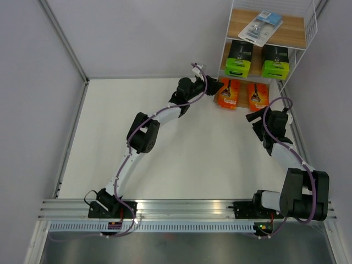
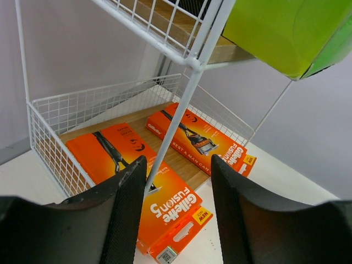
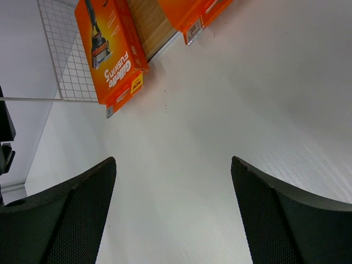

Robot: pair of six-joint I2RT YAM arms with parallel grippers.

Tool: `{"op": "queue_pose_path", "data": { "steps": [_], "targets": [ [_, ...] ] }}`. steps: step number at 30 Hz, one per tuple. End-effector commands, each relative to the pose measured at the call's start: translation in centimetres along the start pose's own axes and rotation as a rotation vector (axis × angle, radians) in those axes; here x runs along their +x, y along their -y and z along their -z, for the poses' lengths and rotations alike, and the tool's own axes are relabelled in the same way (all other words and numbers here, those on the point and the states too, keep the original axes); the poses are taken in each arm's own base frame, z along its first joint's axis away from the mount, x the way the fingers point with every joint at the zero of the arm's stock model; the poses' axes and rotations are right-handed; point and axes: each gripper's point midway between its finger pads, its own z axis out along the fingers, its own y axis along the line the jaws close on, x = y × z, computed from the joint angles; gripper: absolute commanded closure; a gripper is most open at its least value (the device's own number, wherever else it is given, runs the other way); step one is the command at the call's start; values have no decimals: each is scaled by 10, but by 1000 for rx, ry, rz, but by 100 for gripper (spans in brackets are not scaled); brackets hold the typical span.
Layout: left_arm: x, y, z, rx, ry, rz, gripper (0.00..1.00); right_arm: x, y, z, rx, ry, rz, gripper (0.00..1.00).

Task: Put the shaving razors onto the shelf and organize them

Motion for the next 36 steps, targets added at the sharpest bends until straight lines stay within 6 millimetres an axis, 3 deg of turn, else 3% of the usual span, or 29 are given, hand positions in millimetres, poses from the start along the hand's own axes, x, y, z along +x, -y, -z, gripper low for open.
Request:
{"op": "queue_pose_path", "data": {
  "steps": [1,5,17,18,19,29,36],
  "targets": [
    [-16,28,-10,95,46,-77,47,-16,0,3,20,54,0,10],
    [-14,45,-17,115,50,-96,58,-16,20,4,117,58,15,10],
    [6,98,-21,217,-7,-76,63,-14,27,7,134,66,4,9],
    [-2,104,-21,222,10,-85,63,-14,27,8,134,68,6,9],
    [5,105,-19,211,0,-81,63,-16,25,8,130,73,8,9],
    [6,125,-13,203,-11,-83,63,-7,35,15,157,49,7,9],
    [3,110,-11,128,-10,-77,60,-3,41,19,169,44,20,8]
  ]
}}
